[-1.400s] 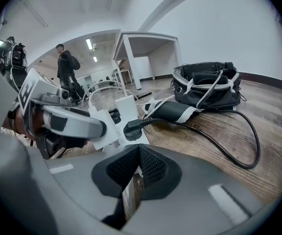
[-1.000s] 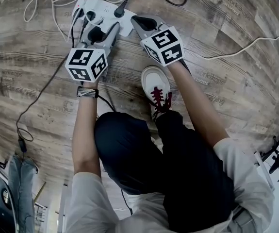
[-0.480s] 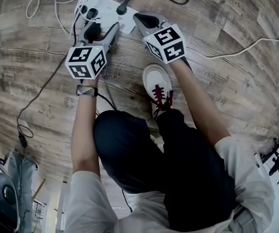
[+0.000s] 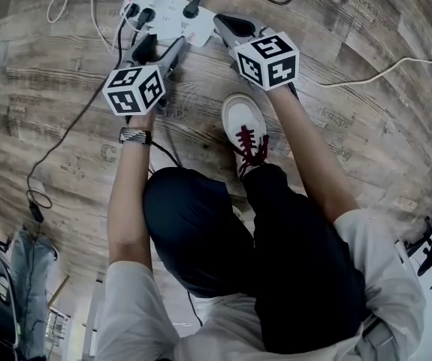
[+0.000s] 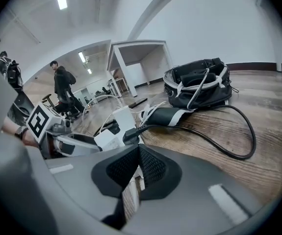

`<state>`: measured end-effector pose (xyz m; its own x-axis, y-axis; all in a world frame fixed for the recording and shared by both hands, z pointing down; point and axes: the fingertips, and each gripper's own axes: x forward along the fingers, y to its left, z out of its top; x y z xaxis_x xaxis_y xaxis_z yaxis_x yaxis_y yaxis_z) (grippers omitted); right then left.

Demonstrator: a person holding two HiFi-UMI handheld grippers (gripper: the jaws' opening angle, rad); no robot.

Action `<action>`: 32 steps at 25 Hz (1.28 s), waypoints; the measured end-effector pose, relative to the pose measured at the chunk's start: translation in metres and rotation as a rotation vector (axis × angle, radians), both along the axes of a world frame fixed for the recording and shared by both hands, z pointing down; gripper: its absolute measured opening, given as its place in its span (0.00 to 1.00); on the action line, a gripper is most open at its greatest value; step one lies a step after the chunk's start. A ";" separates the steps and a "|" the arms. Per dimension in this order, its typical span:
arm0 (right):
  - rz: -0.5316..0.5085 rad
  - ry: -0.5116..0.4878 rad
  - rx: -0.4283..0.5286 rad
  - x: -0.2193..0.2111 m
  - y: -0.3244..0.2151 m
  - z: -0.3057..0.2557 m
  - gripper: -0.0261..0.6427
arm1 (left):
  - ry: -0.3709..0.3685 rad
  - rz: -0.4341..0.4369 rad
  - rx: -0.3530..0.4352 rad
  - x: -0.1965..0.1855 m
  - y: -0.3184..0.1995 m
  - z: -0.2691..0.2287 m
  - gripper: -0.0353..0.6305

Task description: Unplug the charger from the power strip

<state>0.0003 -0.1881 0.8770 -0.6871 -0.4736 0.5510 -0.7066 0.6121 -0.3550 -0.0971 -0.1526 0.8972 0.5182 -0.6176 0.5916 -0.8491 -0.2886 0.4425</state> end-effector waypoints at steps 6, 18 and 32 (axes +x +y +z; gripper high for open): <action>0.019 -0.004 0.043 0.011 0.002 -0.020 0.04 | -0.007 0.018 0.003 0.001 0.010 -0.007 0.56; 0.017 0.000 0.222 0.014 0.007 -0.117 0.04 | -0.218 0.065 0.219 -0.024 0.027 -0.100 0.46; 0.005 -0.034 0.499 0.007 0.013 -0.354 0.04 | -0.318 -0.011 0.560 -0.053 0.010 -0.339 0.18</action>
<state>0.0074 -0.1749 0.5227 -0.6973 -0.6774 0.2342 -0.7035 0.7094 -0.0426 -0.1500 -0.1424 0.5580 0.3619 -0.8819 0.3021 -0.9184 -0.3929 -0.0467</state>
